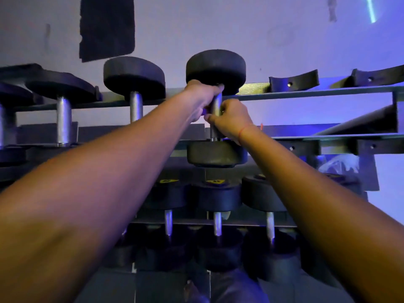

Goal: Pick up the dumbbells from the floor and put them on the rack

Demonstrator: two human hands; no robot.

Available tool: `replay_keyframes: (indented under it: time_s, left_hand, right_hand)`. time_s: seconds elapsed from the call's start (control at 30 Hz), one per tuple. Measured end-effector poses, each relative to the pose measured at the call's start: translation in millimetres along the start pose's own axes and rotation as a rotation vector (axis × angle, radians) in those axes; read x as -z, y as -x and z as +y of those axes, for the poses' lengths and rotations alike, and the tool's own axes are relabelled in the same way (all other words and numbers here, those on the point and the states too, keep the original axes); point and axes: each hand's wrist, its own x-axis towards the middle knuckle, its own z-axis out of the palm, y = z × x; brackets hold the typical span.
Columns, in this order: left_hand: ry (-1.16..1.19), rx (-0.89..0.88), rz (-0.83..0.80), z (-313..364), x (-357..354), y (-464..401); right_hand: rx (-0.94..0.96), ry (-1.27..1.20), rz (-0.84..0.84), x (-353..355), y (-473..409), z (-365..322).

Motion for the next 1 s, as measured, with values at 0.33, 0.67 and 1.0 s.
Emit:
replay_keyframes:
  time_s: [0.33, 0.67, 1.0]
  left_hand:
    - [-0.089, -0.055, 0.044, -3.1, -0.1, -5.6]
    - [-0.188, -0.055, 0.02, -20.2, 8.0, 6.3]
    - [-0.212, -0.129, 0.025, -26.4, 11.9, 3.8]
  right_hand:
    - [-0.023, -0.06, -0.003, -4.0, 0.0, 2.3]
    - [-0.073, 0.133, 0.075, -9.0, 9.3, -3.4]
    - [-0.05, 0.19, -0.023, -0.3, 11.7, -12.4]
